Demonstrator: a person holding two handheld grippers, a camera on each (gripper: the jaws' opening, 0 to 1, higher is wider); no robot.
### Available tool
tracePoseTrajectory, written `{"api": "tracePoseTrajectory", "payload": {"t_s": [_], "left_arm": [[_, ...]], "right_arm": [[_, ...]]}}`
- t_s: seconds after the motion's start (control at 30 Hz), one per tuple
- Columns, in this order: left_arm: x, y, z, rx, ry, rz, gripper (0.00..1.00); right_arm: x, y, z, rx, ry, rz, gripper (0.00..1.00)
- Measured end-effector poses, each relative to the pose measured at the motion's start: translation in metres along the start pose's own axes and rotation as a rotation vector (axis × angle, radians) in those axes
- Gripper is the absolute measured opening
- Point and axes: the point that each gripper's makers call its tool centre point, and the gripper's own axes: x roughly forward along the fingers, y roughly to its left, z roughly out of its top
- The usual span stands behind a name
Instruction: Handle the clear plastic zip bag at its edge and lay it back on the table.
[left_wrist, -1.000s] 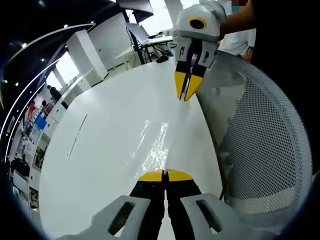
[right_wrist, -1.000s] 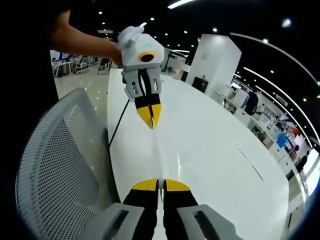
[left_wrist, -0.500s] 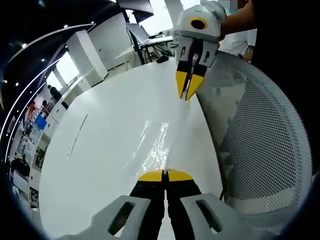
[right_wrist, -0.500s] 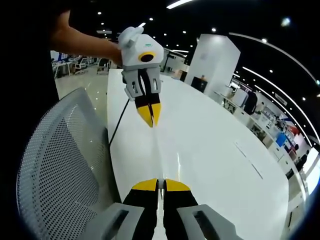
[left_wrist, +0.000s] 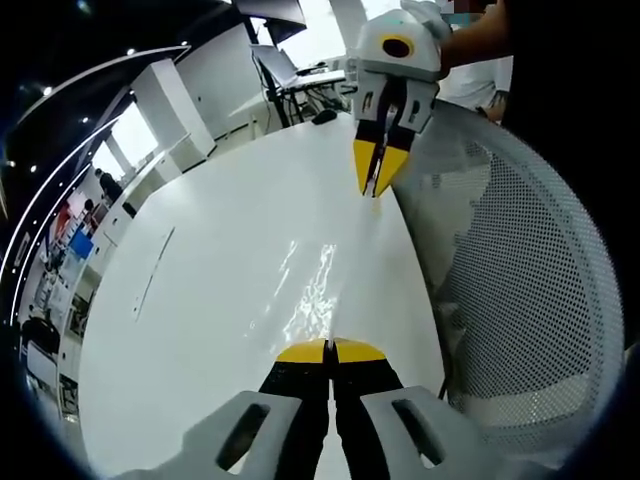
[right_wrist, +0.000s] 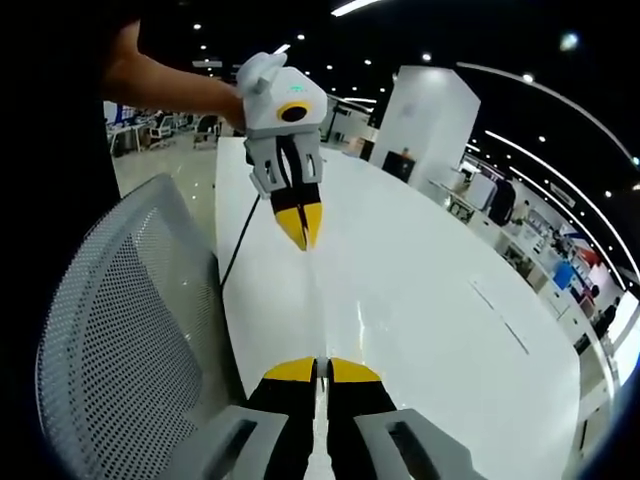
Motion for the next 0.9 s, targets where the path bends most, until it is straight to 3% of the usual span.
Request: {"api": "tracePoseTrajectory", "payload": {"t_s": [0.27,0.5,0.7,0.9], "left_arm": [[0.003,-0.006,0.007,0.059,0.006,-0.004,0.0],[0.003,-0.008,0.008,0.085,0.01,-0.006,0.0],[0.005,-0.014,0.012,0.113,0.015,0.003,0.0],[0.005,-0.012,0.017,0.135,0.017,0.04,0.0]], "right_arm": [[-0.004,0.0,-0.007,-0.002,0.029,-0.001,0.0],[-0.015,-0.004,0.004,0.071,0.015,0.036,0.07],[-0.022,-0.012,0.014,0.056,0.107,0.095,0.09],[-0.019,-0.022,0.028,0.018,0.155,0.124,0.09]]}}
